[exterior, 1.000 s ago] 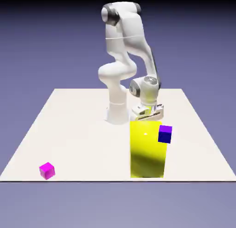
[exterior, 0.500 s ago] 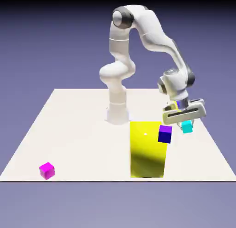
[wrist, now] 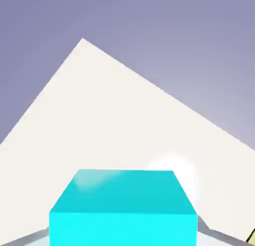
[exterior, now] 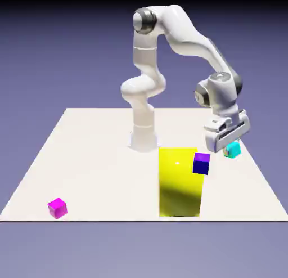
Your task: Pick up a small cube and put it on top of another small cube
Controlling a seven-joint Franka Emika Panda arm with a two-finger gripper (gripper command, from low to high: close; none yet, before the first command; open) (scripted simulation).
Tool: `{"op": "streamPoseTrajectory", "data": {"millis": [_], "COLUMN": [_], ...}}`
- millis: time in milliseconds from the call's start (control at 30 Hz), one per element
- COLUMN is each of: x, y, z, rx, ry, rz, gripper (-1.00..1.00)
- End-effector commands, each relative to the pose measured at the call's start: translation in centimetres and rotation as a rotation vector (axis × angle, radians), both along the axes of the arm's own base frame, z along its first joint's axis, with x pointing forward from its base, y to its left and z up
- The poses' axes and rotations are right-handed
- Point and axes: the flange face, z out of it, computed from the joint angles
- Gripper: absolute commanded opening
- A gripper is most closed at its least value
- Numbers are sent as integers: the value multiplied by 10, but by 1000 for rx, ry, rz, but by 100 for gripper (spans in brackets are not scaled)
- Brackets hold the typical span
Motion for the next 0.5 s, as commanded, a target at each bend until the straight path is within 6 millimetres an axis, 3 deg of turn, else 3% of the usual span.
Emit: {"op": "streamPoseTrajectory", "data": {"millis": [0, 467], "x": [3, 57], "y": [-1, -60], "z": [4, 70], "rx": [-16, -251], "ry": [-8, -43], "rz": [53, 707], "gripper": [-100, -100]}}
